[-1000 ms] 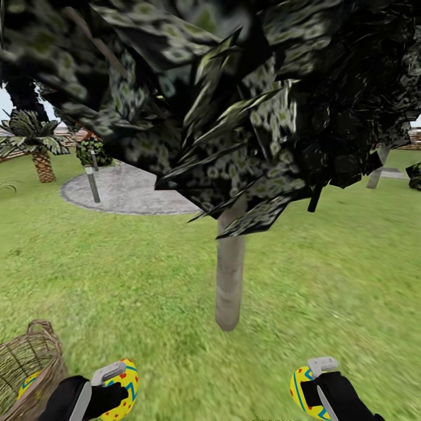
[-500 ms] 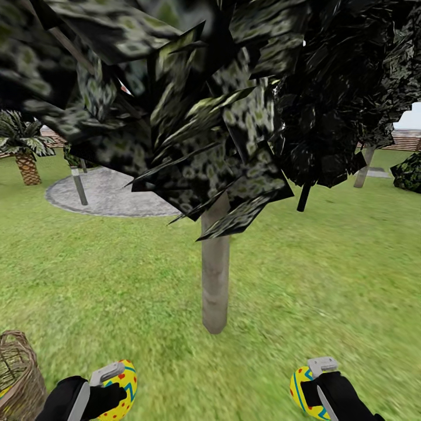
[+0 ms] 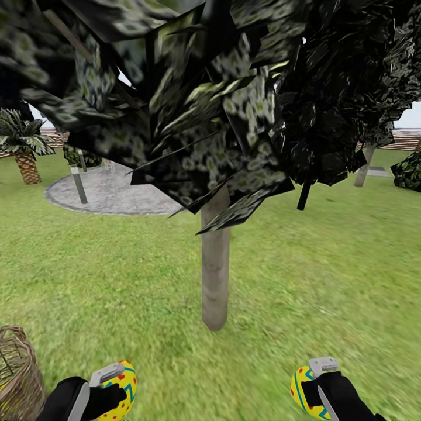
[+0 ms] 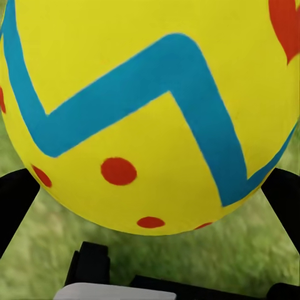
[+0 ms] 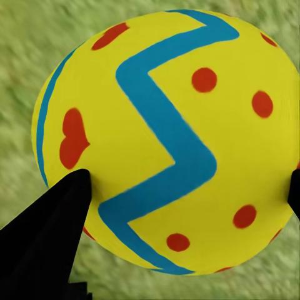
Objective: Take the three Easter eggs out of the wicker basket on the lawn in the garden, then place them on the lawn next to a single tree (choose any tree) so that all three eggs are next to the same tree and none are left in the basket.
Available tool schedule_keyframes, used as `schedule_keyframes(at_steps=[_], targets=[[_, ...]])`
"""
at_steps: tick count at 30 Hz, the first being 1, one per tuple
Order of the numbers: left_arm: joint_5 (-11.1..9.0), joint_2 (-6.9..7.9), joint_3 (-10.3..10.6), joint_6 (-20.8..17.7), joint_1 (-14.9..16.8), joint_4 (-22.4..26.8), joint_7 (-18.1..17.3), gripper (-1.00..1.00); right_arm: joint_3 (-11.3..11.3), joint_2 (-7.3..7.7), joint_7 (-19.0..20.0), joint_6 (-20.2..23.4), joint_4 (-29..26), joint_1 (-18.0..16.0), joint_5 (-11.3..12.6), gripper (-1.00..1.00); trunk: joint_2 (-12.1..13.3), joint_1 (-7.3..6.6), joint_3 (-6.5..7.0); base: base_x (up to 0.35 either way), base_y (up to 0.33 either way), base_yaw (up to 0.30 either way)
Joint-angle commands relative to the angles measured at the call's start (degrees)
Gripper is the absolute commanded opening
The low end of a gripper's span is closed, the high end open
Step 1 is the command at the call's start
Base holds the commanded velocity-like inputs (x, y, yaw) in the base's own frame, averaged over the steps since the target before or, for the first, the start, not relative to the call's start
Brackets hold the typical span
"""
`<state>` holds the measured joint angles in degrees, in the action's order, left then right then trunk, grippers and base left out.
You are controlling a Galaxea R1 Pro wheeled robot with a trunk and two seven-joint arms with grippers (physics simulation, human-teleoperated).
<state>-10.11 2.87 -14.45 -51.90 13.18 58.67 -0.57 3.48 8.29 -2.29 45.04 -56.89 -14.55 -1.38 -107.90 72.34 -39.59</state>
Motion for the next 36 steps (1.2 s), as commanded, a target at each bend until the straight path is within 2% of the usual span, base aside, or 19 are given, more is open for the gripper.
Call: schedule_keyframes(at_steps=[1,7,36], targets=[[-0.3,0.01,-0.2,-0.3,0.0,0.1,-0.1,-1.0,0.2,0.06,-0.2,0.3,-0.1,0.0,-0.1,-1.0,-0.4,0.22,-0.24,-0.012,0.0,0.0],[-0.2,0.02,0.0,-0.5,0.0,0.0,-1.3,-1.0,0.3,-0.03,-0.2,0.2,0.1,0.0,-0.1,-1.0,-2.9,1.54,-1.32,0.155,0.0,0.0],[-0.4,0.02,-0.2,-0.6,0.0,0.1,-1.2,-1.0,0.3,-0.12,-0.2,0.2,0.1,0.0,-0.1,-1.0,-14.5,7.91,-6.53,0.001,0.0,0.0]])
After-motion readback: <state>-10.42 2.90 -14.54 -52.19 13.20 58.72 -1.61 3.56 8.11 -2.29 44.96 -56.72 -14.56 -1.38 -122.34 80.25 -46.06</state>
